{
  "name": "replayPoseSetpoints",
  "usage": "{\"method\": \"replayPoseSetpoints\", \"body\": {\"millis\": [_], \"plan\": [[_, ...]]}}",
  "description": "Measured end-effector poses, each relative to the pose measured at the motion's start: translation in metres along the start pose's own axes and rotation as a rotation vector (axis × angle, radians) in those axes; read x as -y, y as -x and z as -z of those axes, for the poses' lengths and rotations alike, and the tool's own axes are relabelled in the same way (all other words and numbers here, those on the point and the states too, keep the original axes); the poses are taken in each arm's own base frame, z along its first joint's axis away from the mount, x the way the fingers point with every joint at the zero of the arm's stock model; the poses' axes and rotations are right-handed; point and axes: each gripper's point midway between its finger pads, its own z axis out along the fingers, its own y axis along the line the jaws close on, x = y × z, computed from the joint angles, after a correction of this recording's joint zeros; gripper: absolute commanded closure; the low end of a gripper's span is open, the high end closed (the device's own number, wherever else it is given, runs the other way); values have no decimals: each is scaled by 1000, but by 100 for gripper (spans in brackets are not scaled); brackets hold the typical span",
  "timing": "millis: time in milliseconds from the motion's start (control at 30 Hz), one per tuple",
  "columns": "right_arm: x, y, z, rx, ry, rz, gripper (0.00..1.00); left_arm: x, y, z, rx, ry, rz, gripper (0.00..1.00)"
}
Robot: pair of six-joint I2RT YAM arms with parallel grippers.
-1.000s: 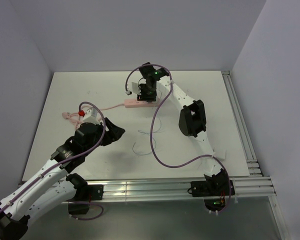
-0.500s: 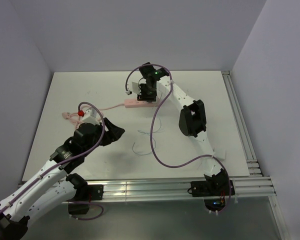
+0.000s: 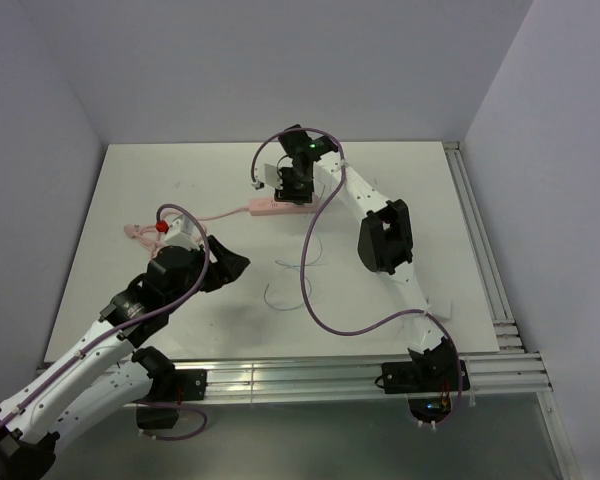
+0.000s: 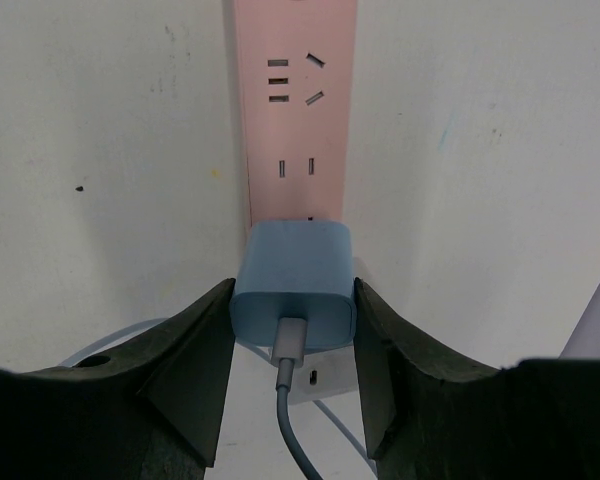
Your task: Insert the plug
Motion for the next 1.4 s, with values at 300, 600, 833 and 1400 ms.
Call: {"method": "replayPoseSetpoints", "body": {"millis": [300,600,833,1400], "plan": [[-4,-3,-3,-13,9,-9,100,1,2,4,10,-12,2,29],[-3,-2,-3,-12,4,-16,100,0,-1,4,3,-14,1,29],[-2,3,-6,12,5,-40,100,-2,-3,2,-4,-8,1,29],[1,12,-17,65,5,-43,100,-12,-12,-7,-24,15,2,29]]}}
